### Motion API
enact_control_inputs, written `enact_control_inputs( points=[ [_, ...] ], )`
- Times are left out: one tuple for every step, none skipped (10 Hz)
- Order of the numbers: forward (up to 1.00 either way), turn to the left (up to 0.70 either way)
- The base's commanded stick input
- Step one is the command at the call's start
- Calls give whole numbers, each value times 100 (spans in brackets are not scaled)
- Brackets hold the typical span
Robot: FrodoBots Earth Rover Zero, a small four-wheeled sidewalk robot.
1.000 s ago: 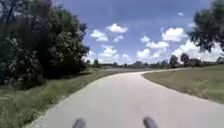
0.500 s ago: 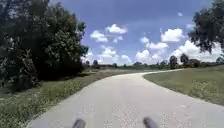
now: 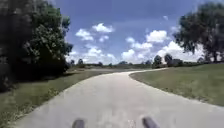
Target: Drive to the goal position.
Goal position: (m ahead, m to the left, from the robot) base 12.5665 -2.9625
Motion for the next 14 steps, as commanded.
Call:
enact_control_inputs(
  points=[
    [70,0],
    [70,0],
    [70,0],
    [70,0],
    [70,0],
    [70,0],
    [70,0],
    [70,0],
    [70,0],
    [70,0],
    [70,0],
    [70,0],
    [70,0],
    [70,0]
  ],
)
